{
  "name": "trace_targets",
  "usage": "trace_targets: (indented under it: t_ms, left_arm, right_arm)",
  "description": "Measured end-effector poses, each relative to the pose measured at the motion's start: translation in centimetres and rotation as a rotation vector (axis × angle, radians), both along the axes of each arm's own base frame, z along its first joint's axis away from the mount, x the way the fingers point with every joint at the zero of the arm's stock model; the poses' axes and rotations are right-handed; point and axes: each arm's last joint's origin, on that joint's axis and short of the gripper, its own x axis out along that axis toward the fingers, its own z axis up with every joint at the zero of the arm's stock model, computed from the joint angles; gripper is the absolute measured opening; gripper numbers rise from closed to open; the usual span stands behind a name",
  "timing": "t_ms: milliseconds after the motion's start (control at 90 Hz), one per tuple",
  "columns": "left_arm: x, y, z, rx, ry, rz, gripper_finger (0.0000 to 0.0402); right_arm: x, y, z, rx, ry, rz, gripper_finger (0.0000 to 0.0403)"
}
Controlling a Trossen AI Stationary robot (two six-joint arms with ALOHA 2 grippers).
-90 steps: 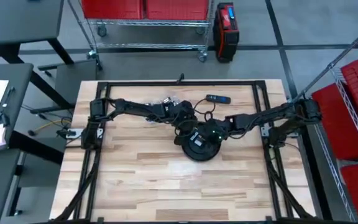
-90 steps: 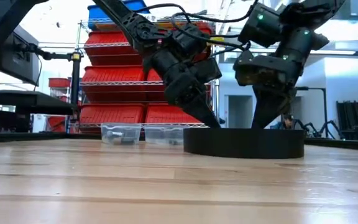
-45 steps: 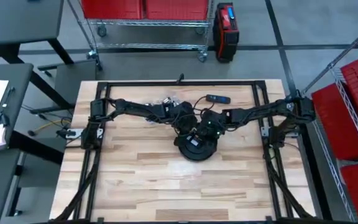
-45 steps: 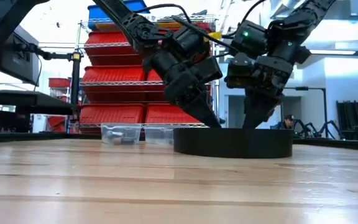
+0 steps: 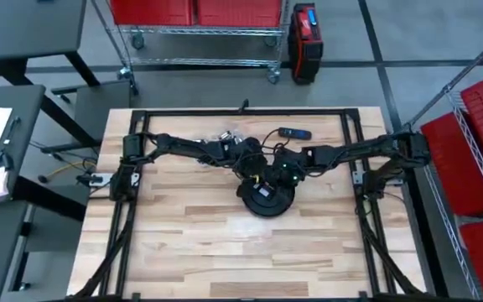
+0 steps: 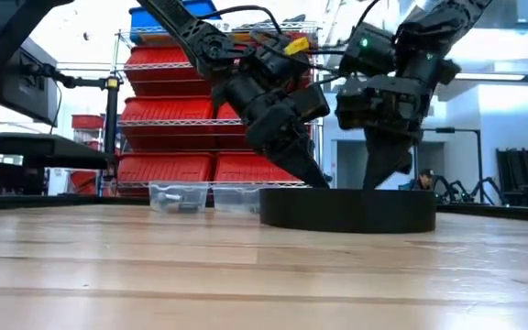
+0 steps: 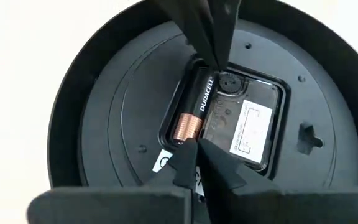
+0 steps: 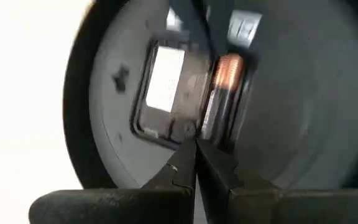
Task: Insert battery
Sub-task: Insert the black battery into the wall clock
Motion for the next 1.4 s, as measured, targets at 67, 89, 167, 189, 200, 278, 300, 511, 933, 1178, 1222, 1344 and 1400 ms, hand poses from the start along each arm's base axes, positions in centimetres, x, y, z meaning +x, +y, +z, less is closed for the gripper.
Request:
trace_targets:
  t_ms: [67, 89, 167, 189, 200, 278, 300, 511, 933, 1178, 1222, 1344, 1400]
  left_arm:
    - [0.0, 0.0, 0.0, -0.004, -0.004, 0.004, 0.0000]
    - [0.1, 0.0, 0.1, -0.005, -0.007, 0.005, 0.0000]
    - [0.2, 0.1, 0.2, -0.004, -0.014, 0.007, 0.0000]
    - [0.2, 0.2, 0.4, -0.005, -0.012, 0.006, 0.0000]
    - [0.3, 0.2, 0.4, -0.006, -0.010, 0.007, 0.0000]
    - [0.4, 0.4, 1.3, -0.005, 0.008, 0.016, 0.0000]
    - [0.4, 0.4, 1.6, -0.005, 0.015, 0.019, 0.0000]
    - [0.7, 1.3, 4.3, -0.002, 0.003, 0.035, 0.0000]
    - [-0.7, 1.9, 2.8, -0.035, 0.155, 0.049, 0.0000]
    - [-0.2, 1.3, 2.6, -0.031, 0.127, 0.033, 0.0000]
    - [-0.1, 1.3, 2.4, -0.035, 0.130, 0.036, 0.0000]
    - [-0.2, 1.2, 2.4, -0.046, 0.142, 0.042, 0.0000]
    - [-0.2, 1.1, 2.4, -0.047, 0.144, 0.043, 0.0000]
  right_arm:
    - [-0.4, 0.2, 0.7, -0.018, -0.007, -0.029, 0.0000]
    - [-0.5, 0.2, 0.9, -0.029, -0.005, -0.037, 0.0000]
    - [-0.6, 0.6, 1.3, -0.063, -0.015, -0.069, 0.0000]
    - [-0.6, 0.7, 1.4, -0.071, -0.021, -0.079, 0.0000]
    - [-0.6, 0.8, 1.5, -0.077, -0.023, -0.083, 0.0000]
    - [-0.5, 1.3, 1.6, -0.102, -0.026, -0.107, 0.0000]
    - [-0.5, 1.6, 1.5, -0.107, -0.021, -0.112, 0.0000]
    - [0.3, 3.5, 0.3, -0.120, 0.008, -0.121, 0.0000]
    - [0.9, 3.3, -1.6, -0.136, 0.072, -0.150, 0.0000]
    - [1.2, 3.2, -3.6, -0.134, 0.176, -0.106, 0.0000]
    - [1.5, 3.1, -3.9, -0.111, 0.164, -0.098, 0.0000]
    - [1.6, 3.2, -3.6, -0.094, 0.133, -0.099, 0.0000]
    - [1.4, 3.2, -3.0, -0.093, 0.108, -0.101, 0.0000]
